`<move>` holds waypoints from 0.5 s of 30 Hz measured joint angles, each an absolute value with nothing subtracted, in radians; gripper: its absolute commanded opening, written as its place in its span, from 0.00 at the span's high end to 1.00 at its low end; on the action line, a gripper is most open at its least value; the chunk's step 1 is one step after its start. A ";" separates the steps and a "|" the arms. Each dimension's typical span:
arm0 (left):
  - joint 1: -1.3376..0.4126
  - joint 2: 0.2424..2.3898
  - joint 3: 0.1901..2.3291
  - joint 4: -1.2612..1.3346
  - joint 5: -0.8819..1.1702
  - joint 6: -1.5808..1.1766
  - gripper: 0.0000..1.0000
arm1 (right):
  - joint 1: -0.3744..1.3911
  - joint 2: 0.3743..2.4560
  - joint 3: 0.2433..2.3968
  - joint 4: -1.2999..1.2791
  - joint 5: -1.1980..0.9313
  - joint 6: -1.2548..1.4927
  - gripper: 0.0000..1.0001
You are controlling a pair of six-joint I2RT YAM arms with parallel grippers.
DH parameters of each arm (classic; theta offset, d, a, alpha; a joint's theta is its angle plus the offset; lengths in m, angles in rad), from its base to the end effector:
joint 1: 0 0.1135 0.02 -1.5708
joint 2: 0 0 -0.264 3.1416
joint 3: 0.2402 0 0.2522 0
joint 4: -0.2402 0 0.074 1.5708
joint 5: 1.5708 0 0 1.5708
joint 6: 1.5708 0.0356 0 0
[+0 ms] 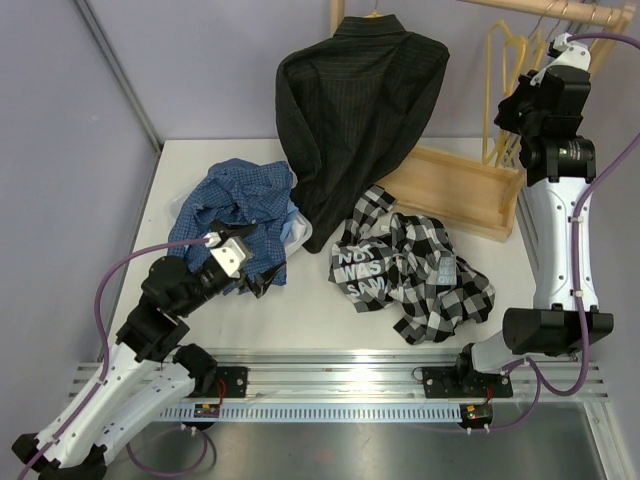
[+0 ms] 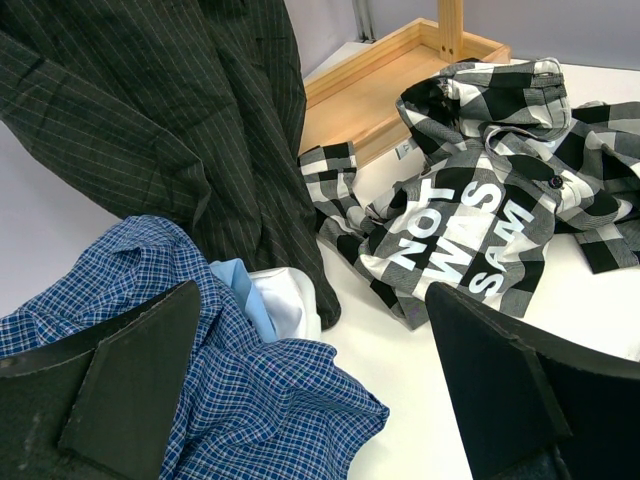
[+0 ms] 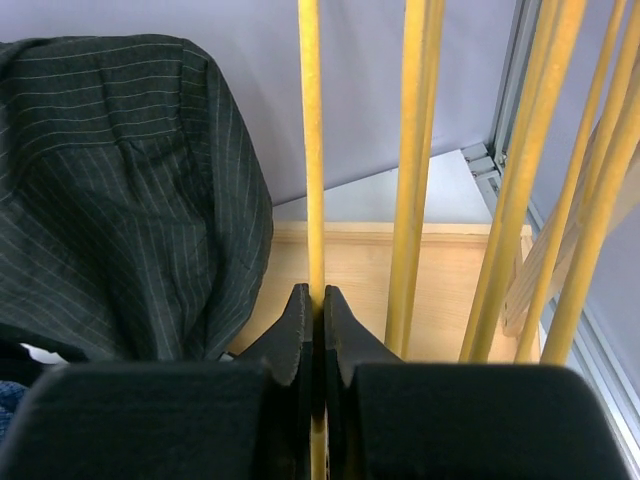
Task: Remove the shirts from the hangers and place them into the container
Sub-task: Hang the hanger back to the clothesline with the right arm
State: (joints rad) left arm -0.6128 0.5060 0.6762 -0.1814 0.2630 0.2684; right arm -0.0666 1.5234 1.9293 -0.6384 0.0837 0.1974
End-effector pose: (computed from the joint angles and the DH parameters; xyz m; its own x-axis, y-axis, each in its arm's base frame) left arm 0.1000 -0.0816 0.3409 0.1949 0.1760 -0.9649 0.7430 0.6157 0.2624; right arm 0.3145 -0.0240 0.5038 -0.1965 0.2090 -0.9580 0.1897 0.9667 0.1720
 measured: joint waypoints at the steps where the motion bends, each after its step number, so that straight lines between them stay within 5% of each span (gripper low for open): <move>1: -0.613 0.506 0.676 -0.181 0.263 0.268 0.01 | -0.067 1.511 1.919 -0.633 0.081 0.202 1.00; 12: -0.613 0.506 0.676 -0.181 0.264 0.268 0.01 | -0.074 1.436 1.824 -0.585 0.039 0.216 0.99; 15: -0.613 0.506 0.676 -0.181 0.267 0.268 0.01 | -0.076 1.413 1.790 -0.563 0.032 0.213 0.90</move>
State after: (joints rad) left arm -0.6128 0.5056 0.6762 -0.1810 0.2668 0.2680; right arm -0.0757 1.4132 1.7901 -0.5629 0.0322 0.2131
